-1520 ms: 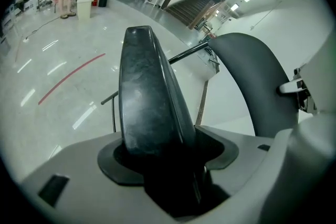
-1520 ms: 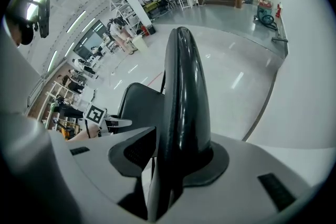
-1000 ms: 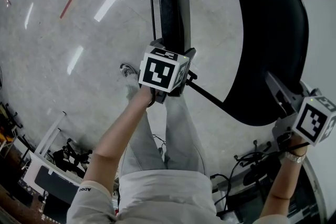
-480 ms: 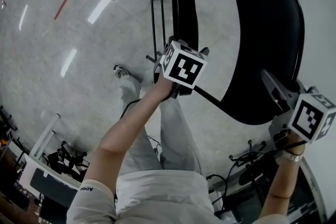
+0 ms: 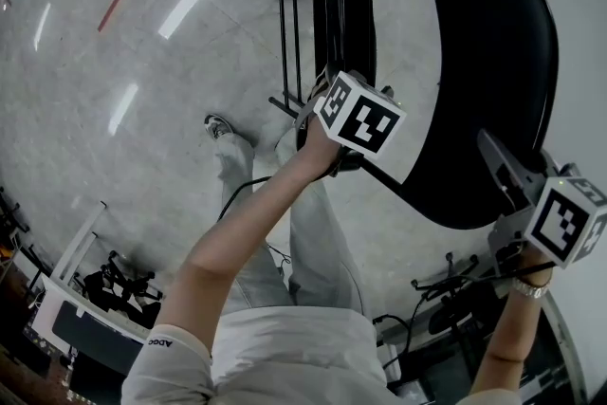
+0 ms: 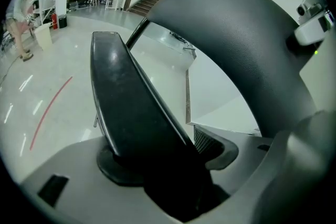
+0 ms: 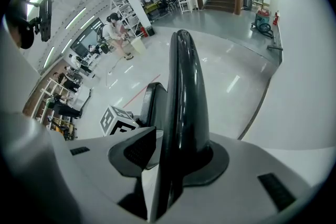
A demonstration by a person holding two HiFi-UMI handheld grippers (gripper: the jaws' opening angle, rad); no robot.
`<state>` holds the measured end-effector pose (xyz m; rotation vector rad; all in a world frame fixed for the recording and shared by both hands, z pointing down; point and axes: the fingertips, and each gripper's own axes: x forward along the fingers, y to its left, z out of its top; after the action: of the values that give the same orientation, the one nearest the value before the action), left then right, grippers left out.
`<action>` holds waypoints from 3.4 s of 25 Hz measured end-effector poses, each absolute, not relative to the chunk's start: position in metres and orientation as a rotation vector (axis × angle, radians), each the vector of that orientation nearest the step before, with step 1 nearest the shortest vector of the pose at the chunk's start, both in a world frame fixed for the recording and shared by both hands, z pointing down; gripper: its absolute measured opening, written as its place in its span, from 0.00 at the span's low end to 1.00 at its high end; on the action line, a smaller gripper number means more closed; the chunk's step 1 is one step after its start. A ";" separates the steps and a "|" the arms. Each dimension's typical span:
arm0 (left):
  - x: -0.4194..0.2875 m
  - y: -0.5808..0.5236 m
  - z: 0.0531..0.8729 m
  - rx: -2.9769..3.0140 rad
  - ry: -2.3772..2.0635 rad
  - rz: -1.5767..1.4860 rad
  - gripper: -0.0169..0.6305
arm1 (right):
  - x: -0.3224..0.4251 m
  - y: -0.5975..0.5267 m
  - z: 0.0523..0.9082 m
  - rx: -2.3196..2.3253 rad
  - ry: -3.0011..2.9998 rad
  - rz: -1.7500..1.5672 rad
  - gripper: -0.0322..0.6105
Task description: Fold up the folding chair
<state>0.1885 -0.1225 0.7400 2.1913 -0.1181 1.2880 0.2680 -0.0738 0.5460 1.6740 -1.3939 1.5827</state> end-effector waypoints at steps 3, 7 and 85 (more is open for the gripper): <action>0.195 -0.119 0.742 2.191 -0.131 1.308 0.49 | 0.266 -0.075 0.545 1.676 -1.391 1.579 0.30; 0.204 -0.114 0.745 2.189 -0.135 1.338 0.49 | 0.261 -0.078 0.542 1.676 -1.403 1.584 0.30; 0.205 -0.166 0.459 2.575 2.658 1.784 0.41 | 0.147 -0.126 0.503 1.780 -1.356 1.589 0.29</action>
<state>0.2052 -0.1665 0.4588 2.5752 2.6579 1.7835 0.1471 -0.1262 0.5025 1.7797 -1.3558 1.5893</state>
